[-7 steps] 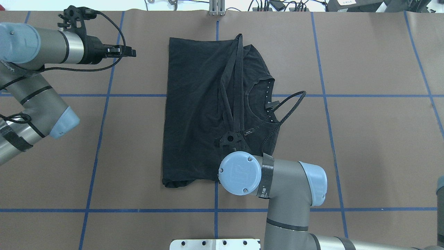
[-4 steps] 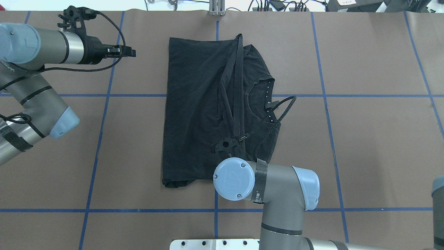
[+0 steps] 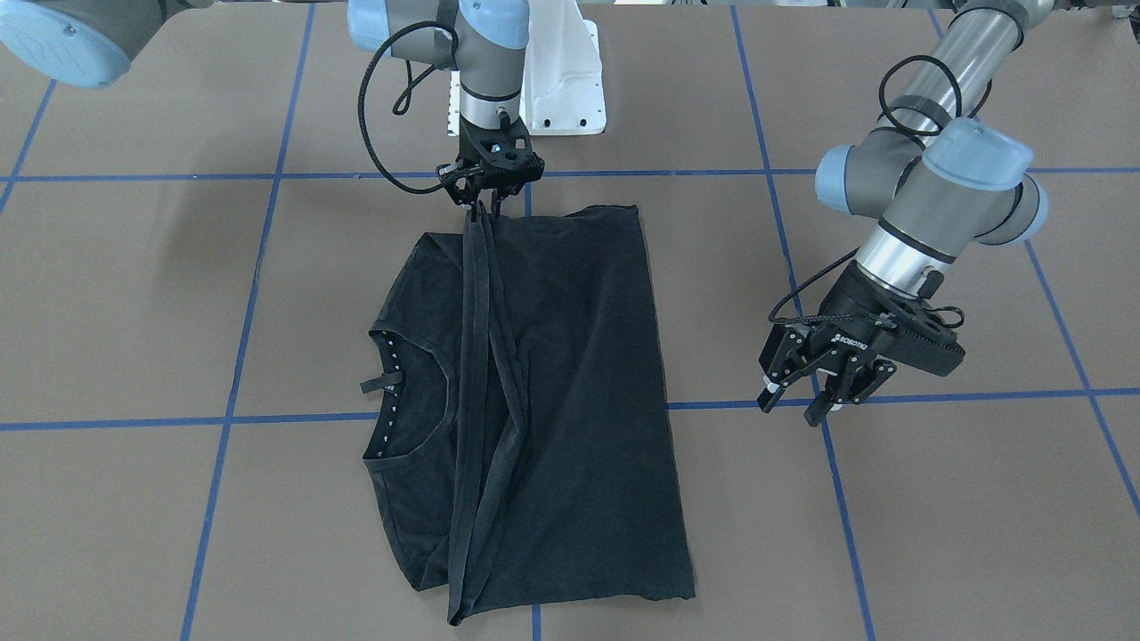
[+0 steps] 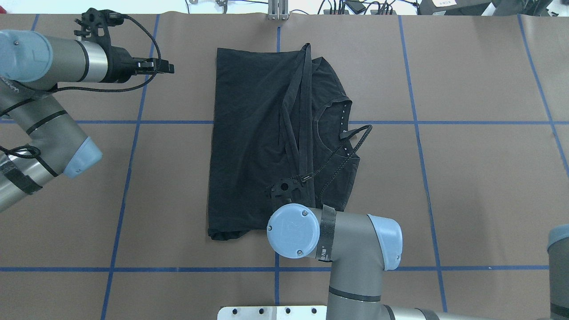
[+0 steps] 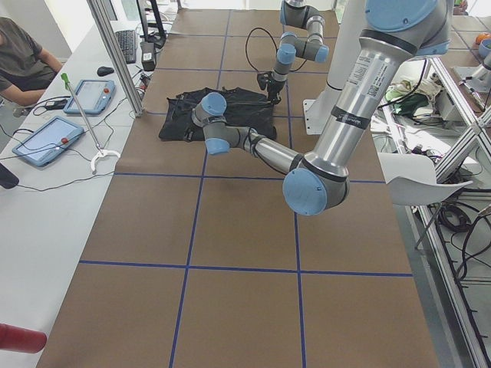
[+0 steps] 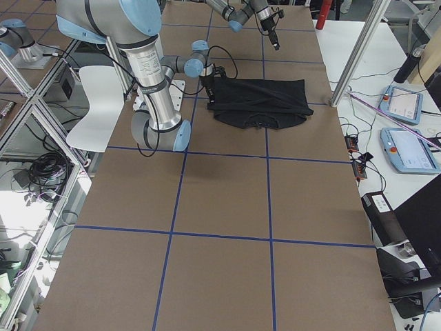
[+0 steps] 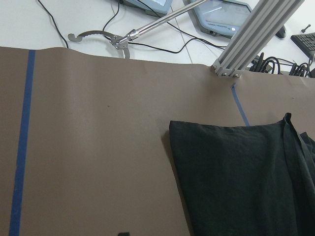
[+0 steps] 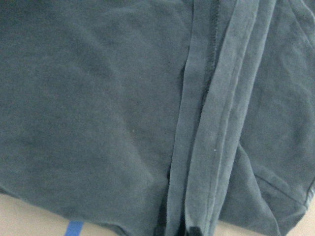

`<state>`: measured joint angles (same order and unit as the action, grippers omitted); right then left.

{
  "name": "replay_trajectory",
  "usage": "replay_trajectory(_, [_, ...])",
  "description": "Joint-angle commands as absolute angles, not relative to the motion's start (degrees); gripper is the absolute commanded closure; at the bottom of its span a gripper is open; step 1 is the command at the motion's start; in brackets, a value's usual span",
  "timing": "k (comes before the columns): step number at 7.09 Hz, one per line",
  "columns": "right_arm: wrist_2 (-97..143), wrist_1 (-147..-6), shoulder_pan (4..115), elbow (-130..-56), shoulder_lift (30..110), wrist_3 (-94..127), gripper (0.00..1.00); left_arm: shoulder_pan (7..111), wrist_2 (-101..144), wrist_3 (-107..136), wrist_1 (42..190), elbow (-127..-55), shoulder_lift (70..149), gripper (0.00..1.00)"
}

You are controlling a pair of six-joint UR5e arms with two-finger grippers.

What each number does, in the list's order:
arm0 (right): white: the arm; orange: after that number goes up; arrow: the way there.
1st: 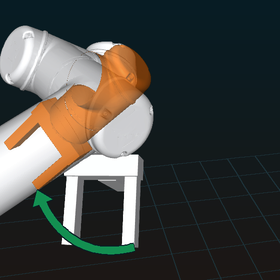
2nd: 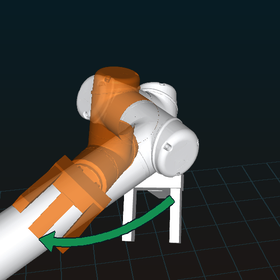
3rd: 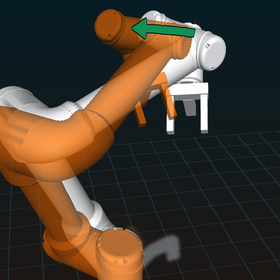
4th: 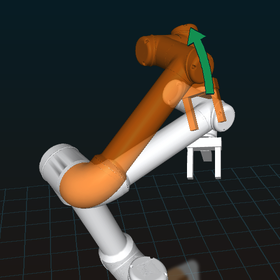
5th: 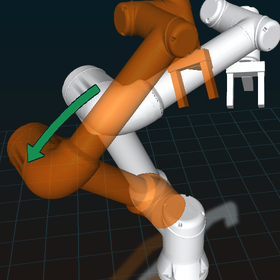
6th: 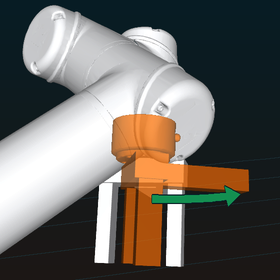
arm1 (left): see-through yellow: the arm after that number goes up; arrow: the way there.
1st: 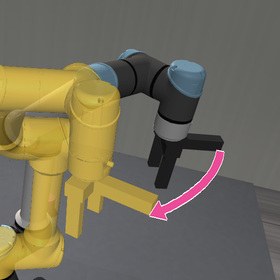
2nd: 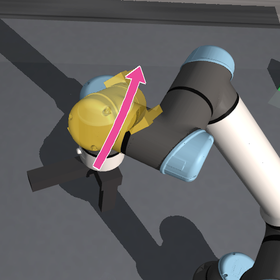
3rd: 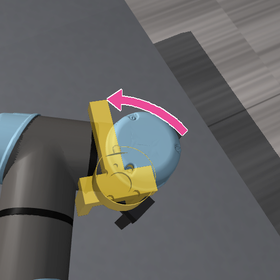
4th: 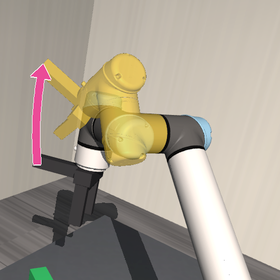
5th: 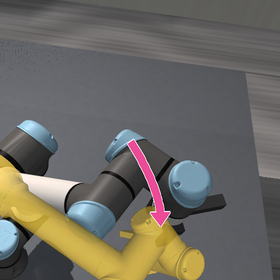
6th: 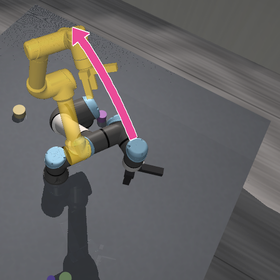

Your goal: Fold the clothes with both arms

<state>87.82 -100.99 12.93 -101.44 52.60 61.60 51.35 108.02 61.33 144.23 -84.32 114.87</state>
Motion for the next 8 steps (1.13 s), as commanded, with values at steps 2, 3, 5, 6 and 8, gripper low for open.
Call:
replay_trajectory(2, [87.98,-100.99,13.01,-101.25,52.56,61.52,1.00,51.33,108.02,61.43,144.23,-84.29,114.87,0.32])
replay_trajectory(3, [88.50,-101.16,13.96,-101.95,52.47,61.44,1.00,51.33,108.02,61.44,144.23,-84.29,114.70,0.32])
replay_trajectory(5, [91.04,-101.51,16.25,-103.96,52.99,60.12,1.00,51.33,108.02,62.04,144.23,-84.55,114.70,0.32])
replay_trajectory(6, [91.58,-102.38,16.43,-105.54,53.96,60.03,1.00,51.33,108.02,62.83,144.23,-84.64,114.70,0.32])
replay_trajectory(8, [91.06,-107.48,14.61,-115.61,63.21,61.42,1.00,51.33,107.93,63.45,144.23,-84.73,114.70,0.32])
